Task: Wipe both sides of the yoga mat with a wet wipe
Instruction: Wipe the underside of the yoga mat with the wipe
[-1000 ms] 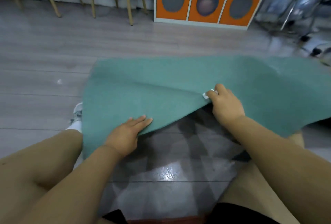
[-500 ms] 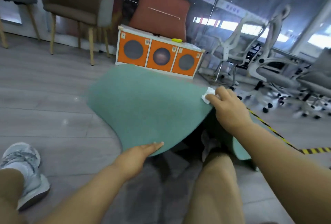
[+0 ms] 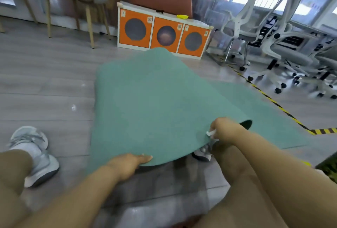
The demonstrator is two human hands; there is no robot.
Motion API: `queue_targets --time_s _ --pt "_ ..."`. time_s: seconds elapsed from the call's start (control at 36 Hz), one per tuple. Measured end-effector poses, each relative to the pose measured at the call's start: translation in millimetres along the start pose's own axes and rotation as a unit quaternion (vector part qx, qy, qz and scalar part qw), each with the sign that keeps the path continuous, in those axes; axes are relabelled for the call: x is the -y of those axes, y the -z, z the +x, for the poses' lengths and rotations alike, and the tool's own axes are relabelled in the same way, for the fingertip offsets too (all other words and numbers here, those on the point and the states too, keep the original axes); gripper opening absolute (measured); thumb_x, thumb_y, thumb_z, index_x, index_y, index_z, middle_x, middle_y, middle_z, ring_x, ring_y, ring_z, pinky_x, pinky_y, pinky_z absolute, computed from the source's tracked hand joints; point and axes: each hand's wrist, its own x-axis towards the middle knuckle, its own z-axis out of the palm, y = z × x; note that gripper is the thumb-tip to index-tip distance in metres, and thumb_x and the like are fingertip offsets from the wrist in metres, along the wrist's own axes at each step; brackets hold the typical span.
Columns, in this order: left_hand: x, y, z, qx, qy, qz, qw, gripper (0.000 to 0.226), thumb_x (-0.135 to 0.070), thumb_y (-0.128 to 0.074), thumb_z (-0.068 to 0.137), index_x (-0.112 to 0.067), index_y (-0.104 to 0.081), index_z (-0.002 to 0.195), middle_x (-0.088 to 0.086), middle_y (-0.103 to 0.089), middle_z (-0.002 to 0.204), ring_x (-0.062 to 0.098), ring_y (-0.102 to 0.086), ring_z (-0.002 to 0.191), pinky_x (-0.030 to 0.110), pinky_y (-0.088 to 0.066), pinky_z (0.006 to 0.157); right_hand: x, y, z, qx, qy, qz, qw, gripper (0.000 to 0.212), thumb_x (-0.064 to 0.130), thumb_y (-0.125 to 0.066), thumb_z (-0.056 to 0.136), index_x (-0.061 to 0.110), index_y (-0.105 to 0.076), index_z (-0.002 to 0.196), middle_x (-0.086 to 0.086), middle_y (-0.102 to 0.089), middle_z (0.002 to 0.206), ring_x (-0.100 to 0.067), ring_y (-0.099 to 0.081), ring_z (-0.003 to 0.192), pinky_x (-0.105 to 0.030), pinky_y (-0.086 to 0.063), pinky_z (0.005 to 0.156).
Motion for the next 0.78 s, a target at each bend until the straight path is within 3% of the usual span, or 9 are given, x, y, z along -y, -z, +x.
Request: queue_targets --time_s 0.06,0.14,0.19,0.28,0.39,0.47,0.61,0.78 --pt "8.5 -8.2 -5.6 0.040 0.034 0.013 0.999 0.057 -0.062 -0.034 0.091 -0.030 -0.051 0.135 0.002 -0.053 0.137 0.022 -0.048 0.125 0.030 -0.036 0.102 7.6 -9.7 4.3 0.026 -0.004 0.011 1.000 0.026 0.025 -0.061 0.086 0.005 -0.066 0.103 -0.012 -0.067 0.103 -0.027 -0.060 0.096 -0.029 -0.040 0.070" --pt "17.8 -18.4 -9.6 0.089 0.093 -0.012 0.992 0.051 -0.054 -0.036 0.095 -0.031 -0.045 0.140 0.005 -0.048 0.142 0.023 -0.047 0.127 0.029 -0.035 0.103 23.6 -24.9 14.2 0.019 0.007 0.046 0.999 0.024 0.024 -0.058 0.088 0.007 -0.066 0.104 -0.010 -0.066 0.103 -0.025 -0.059 0.095 -0.031 -0.044 0.074" --pt "17.5 -24.0 -11.2 0.114 0.071 -0.016 0.991 0.045 -0.036 -0.041 0.099 -0.036 -0.035 0.144 -0.001 -0.035 0.151 0.018 -0.038 0.135 0.024 -0.028 0.109 38.3 -33.0 19.8 0.008 0.018 0.079 0.997 0.026 0.028 -0.056 0.090 0.008 -0.066 0.104 -0.009 -0.065 0.103 -0.025 -0.058 0.096 -0.031 -0.045 0.077" --pt "14.4 -33.8 -14.3 0.144 0.038 0.009 0.989 0.056 -0.022 -0.047 0.096 -0.040 -0.028 0.145 -0.004 -0.029 0.153 0.016 -0.032 0.139 0.022 -0.023 0.112 63.5 -46.8 29.9 0.020 0.046 0.101 0.994 0.029 0.030 -0.053 0.092 0.007 -0.065 0.104 -0.011 -0.063 0.106 -0.027 -0.057 0.099 -0.032 -0.046 0.082" --pt "23.9 -49.8 -7.8 0.206 0.020 0.016 0.978 0.064 -0.037 -0.060 0.089 -0.032 -0.031 0.146 -0.004 -0.034 0.151 0.018 -0.035 0.138 0.027 -0.027 0.113 94.6 -61.5 51.0 0.039 0.066 0.120 0.990 0.027 0.028 -0.051 0.093 0.007 -0.065 0.104 -0.012 -0.062 0.108 -0.029 -0.057 0.101 -0.030 -0.044 0.082" --pt "35.5 -53.5 -1.7 0.236 0.040 -0.014 0.971 0.058 -0.048 -0.058 0.089 -0.027 -0.043 0.141 -0.006 -0.040 0.148 0.014 -0.039 0.135 0.027 -0.028 0.112 113.4 -68.6 69.1 0.050 0.084 0.118 0.988 0.025 0.028 -0.050 0.093 0.007 -0.064 0.099 -0.014 -0.063 0.106 -0.029 -0.057 0.099 -0.029 -0.043 0.079" --pt "72.7 -42.2 12.1 0.192 0.101 -0.019 0.976 0.049 -0.039 -0.048 0.096 -0.018 -0.044 0.141 0.002 -0.043 0.146 0.019 -0.040 0.133 0.027 -0.031 0.109 138.4 -81.7 103.9 0.050 0.098 0.110 0.988 0.020 0.024 -0.049 0.094 0.012 -0.063 0.101 -0.012 -0.059 0.111 -0.030 -0.056 0.102 -0.029 -0.042 0.079" --pt "134.3 -21.2 23.5 0.168 0.187 0.045 0.967 0.031 -0.033 -0.050 0.092 -0.021 -0.055 0.120 0.005 -0.053 0.130 0.024 -0.050 0.120 0.031 -0.041 0.094 162.8 -97.2 146.7 0.041 0.087 0.139 0.986 0.026 0.018 -0.039 0.098 0.014 -0.058 0.116 -0.012 -0.047 0.118 -0.031 -0.054 0.104 -0.032 -0.043 0.087"
